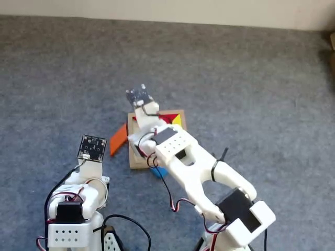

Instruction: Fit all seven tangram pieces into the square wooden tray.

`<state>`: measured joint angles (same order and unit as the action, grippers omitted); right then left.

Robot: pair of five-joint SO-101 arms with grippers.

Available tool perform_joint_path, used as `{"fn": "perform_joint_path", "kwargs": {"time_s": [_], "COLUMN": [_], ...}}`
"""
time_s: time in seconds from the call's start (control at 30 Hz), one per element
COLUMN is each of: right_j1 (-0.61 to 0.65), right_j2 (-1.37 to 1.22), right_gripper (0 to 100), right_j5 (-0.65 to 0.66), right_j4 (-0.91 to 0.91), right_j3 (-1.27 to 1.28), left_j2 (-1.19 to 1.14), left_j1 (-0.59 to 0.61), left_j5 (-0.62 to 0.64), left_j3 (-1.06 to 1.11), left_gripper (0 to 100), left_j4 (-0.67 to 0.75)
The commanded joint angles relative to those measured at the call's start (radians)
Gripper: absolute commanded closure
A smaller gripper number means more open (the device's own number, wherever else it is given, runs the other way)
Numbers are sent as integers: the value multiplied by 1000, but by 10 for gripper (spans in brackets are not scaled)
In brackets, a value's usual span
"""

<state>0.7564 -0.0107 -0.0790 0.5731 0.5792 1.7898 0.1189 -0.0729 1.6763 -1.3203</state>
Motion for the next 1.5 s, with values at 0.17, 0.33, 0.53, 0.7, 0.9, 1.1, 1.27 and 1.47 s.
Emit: {"fn": "perform_joint_path", "kwargs": {"time_s": [0.17, 0.33, 0.53, 0.7, 0.9, 1.1, 1.27, 1.47], "right_j1": [-45, -114, -157, -166, -188, -302, -363, -390], "right_j2": [-99, -114, -113, -44, 236, 426, 440, 407], "right_gripper": [991, 991, 991, 994, 994, 979, 801, 735], "right_j5": [158, 258, 359, 393, 387, 276, 224, 229], "right_j4": [45, 170, 272, 278, 298, 377, 414, 475], "right_j3": [-1, -2, -5, -5, 24, 45, 53, 81], "left_j2": [27, 27, 27, 27, 27, 27, 27, 27], "left_j1": [12, 12, 12, 12, 12, 12, 12, 12], "left_j5": [3, 3, 3, 3, 3, 3, 3, 3], "left_j3": [21, 21, 21, 21, 21, 21, 21, 21], "left_gripper": [993, 993, 993, 993, 993, 993, 993, 993], "left_j4": [-6, -6, -6, -6, -6, -6, -6, -6]}}
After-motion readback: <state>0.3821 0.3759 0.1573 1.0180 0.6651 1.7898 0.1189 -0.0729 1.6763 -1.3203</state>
